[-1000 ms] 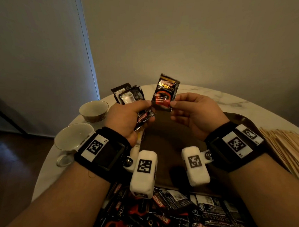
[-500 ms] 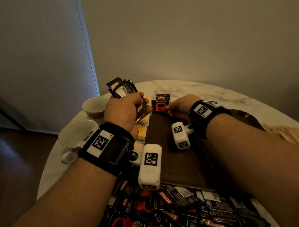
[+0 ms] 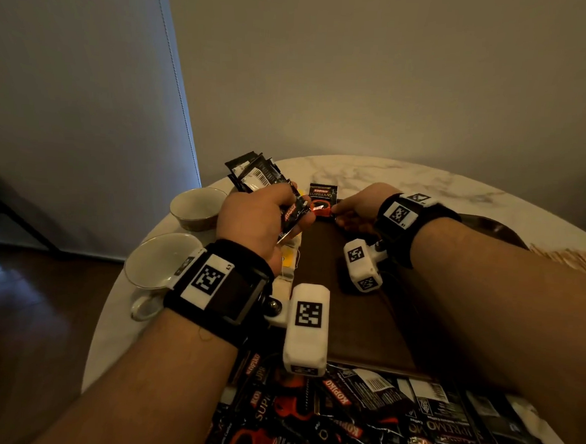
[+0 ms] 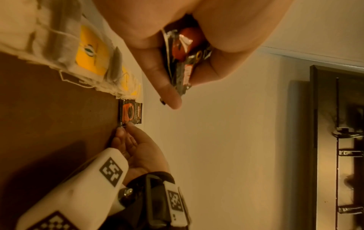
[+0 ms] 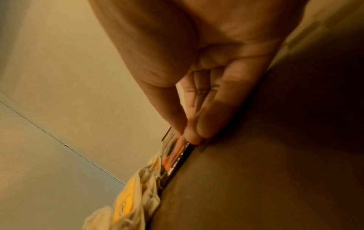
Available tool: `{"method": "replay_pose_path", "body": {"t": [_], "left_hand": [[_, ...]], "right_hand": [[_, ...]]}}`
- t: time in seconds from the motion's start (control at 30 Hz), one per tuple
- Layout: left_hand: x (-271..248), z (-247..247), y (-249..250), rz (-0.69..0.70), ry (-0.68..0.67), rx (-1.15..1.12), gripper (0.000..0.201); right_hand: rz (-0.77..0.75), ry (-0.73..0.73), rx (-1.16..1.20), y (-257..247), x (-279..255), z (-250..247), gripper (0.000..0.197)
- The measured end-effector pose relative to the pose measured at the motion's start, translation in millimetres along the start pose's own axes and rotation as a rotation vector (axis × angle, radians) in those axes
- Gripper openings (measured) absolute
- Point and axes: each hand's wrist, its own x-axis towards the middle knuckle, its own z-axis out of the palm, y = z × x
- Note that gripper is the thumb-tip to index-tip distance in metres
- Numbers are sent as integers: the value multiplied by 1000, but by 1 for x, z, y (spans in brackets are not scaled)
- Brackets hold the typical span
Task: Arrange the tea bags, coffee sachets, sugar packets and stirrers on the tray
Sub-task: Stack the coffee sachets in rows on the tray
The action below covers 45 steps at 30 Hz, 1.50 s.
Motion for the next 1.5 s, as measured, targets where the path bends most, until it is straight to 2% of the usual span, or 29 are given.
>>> {"method": "replay_pose_path", "body": {"t": [0.17, 0.27, 0.43, 0.5, 0.67, 0.9, 1.1, 1.2, 1.3, 1.5], "left_hand": [[-1, 0, -1, -69, -42, 55, 16], [-4, 1, 0, -79, -68, 78, 20], [-11, 4, -3, -67, -121, 120, 16], [-12, 3, -5, -49, -116, 161, 18], [-14, 3, -6, -27, -143, 155, 24], [-16, 6, -5, -32, -107, 86, 34], [-13, 6, -4, -71, -66, 8, 30], [-15, 7, -3, -82, -74, -27, 33], [-20, 9, -4, -76, -116, -12, 22], [-16, 7, -5, -96, -137, 66, 23]], "right_hand": [[13, -77, 161, 5, -15, -11, 9], [-57, -84, 261, 13, -33, -18, 23], [-164, -375, 330, 21, -80, -22, 18], [-219, -425, 348, 24, -90, -21, 18], [-348, -395, 421, 30, -90, -17, 7], [-416, -405, 482, 31, -85, -21, 20], [-378, -210, 800, 29, -78, -21, 19], [-411, -149, 794, 29, -75, -22, 27], [-418, -102, 764, 29, -75, -20, 34], [-508, -170, 744, 30, -79, -19, 19]]}}
